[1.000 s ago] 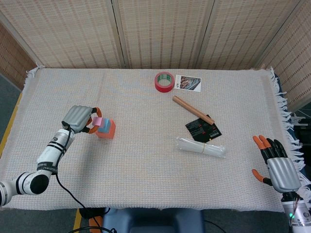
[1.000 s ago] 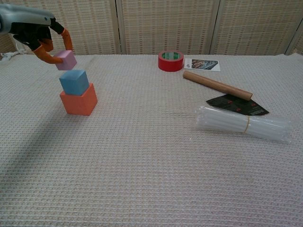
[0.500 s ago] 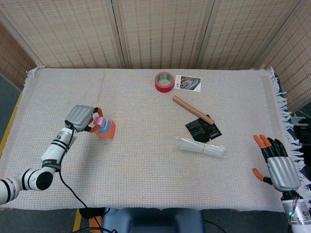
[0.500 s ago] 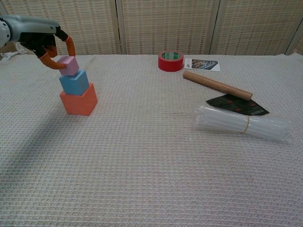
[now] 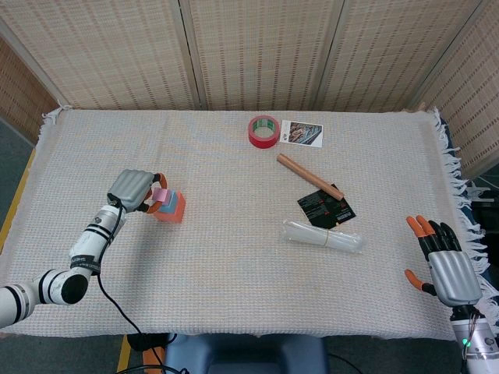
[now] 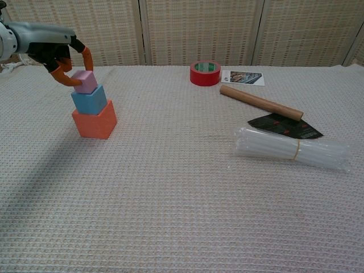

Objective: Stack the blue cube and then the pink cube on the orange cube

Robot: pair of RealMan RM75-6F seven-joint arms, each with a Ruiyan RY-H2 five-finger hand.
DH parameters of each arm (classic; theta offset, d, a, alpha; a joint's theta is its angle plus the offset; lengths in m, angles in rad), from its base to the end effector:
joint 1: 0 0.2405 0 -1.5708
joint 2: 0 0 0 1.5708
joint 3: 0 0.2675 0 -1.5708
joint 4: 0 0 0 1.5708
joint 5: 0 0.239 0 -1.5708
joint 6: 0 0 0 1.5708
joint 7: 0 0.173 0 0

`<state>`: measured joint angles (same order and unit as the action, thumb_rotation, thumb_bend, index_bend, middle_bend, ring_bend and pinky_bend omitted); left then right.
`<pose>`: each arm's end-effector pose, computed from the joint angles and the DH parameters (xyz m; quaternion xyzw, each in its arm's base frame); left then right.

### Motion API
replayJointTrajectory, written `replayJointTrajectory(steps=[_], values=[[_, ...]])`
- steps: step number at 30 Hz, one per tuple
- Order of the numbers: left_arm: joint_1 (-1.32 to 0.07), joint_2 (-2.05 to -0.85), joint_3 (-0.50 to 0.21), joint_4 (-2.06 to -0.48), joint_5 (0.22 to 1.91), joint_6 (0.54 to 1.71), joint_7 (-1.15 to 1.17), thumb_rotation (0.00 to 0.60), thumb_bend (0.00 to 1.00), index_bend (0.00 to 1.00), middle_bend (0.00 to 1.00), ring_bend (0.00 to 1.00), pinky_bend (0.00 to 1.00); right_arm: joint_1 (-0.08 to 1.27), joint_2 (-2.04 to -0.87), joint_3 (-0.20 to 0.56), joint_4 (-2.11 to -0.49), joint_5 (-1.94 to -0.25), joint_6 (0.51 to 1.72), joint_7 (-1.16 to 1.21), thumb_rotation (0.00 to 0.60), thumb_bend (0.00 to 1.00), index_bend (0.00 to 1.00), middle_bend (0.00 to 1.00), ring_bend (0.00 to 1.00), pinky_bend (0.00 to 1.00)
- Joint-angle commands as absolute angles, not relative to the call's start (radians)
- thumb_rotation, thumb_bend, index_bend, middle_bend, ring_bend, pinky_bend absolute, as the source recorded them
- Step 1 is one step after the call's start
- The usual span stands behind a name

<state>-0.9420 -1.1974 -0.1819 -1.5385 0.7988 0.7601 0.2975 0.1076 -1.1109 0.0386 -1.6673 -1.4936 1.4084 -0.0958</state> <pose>-0.1506 0.4611 0.0560 -0.7303 -0.3972 -0.3119 0.4600 -0.3225 -0.2163 0.1204 0.6257 -0.3917 0.3552 0.5735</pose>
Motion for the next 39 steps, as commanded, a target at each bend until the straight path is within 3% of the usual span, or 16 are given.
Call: replayJointTrajectory(steps=[1, 13, 23, 26, 30, 31, 32, 34, 35, 37, 39], values=[[-0.943, -1.199, -0.179, -1.538, 0.797, 0.762, 0.299, 0.600, 0.35, 0.46, 1.00, 1.00, 1.00, 0.108, -1.111, 0.039, -1.667, -1.493, 1.409, -0.096, 0.600, 0.15, 0.00, 0.00, 0.00, 0.00], [-0.943, -1.199, -0.176, -1.547, 0.805, 0.774, 0.289, 0.600, 0.35, 0.26, 1.00, 1.00, 1.00, 0.108, -1.109, 0.038, -1.672, -1.490, 1.406, -0.101, 0.600, 0.15, 0.00, 0.00, 0.00, 0.00], [-0.919, -1.168, -0.164, -1.608, 0.852, 0.808, 0.284, 0.600, 0.35, 0.18, 1.00, 1.00, 1.00, 0.107, -1.107, 0.038, -1.675, -1.490, 1.408, -0.104, 0.600, 0.15, 0.00, 0.00, 0.00, 0.00], [-0.876, -1.133, -0.140, -1.667, 0.904, 0.859, 0.280, 0.600, 0.35, 0.16, 1.00, 1.00, 1.00, 0.107, -1.105, 0.036, -1.677, -1.494, 1.409, -0.102, 0.600, 0.15, 0.00, 0.00, 0.00, 0.00], [-0.716, -1.084, -0.073, -1.745, 1.065, 1.036, 0.190, 0.600, 0.35, 0.14, 0.99, 0.98, 1.00, 0.101, -1.100, 0.031, -1.682, -1.507, 1.421, -0.094, 0.600, 0.15, 0.00, 0.00, 0.00, 0.00], [-0.669, -1.076, -0.049, -1.751, 1.112, 1.086, 0.160, 0.600, 0.35, 0.13, 0.93, 0.92, 0.99, 0.100, -1.099, 0.030, -1.683, -1.512, 1.424, -0.093, 0.600, 0.15, 0.00, 0.00, 0.00, 0.00], [-0.620, -1.072, -0.024, -1.747, 1.158, 1.140, 0.127, 0.600, 0.35, 0.12, 0.79, 0.79, 0.94, 0.099, -1.099, 0.028, -1.684, -1.517, 1.427, -0.093, 0.600, 0.15, 0.00, 0.00, 0.00, 0.00], [-0.502, -1.081, 0.031, -1.710, 1.246, 1.285, 0.074, 0.600, 0.35, 0.09, 0.37, 0.39, 0.63, 0.097, -1.101, 0.022, -1.684, -1.529, 1.431, -0.097, 0.600, 0.15, 0.00, 0.00, 0.00, 0.00], [-0.430, -1.105, 0.051, -1.679, 1.289, 1.388, 0.045, 0.600, 0.35, 0.09, 0.24, 0.25, 0.49, 0.096, -1.103, 0.018, -1.685, -1.536, 1.431, -0.101, 0.600, 0.16, 0.00, 0.00, 0.00, 0.00], [-0.330, -1.154, 0.081, -1.623, 1.357, 1.533, 0.001, 0.600, 0.35, 0.08, 0.10, 0.08, 0.27, 0.094, -1.107, 0.012, -1.687, -1.546, 1.433, -0.108, 0.600, 0.15, 0.00, 0.00, 0.00, 0.00], [-0.250, -1.204, 0.106, -1.562, 1.413, 1.643, -0.025, 0.600, 0.35, 0.09, 0.07, 0.02, 0.19, 0.091, -1.111, 0.007, -1.689, -1.554, 1.439, -0.115, 0.600, 0.15, 0.00, 0.00, 0.00, 0.00]])
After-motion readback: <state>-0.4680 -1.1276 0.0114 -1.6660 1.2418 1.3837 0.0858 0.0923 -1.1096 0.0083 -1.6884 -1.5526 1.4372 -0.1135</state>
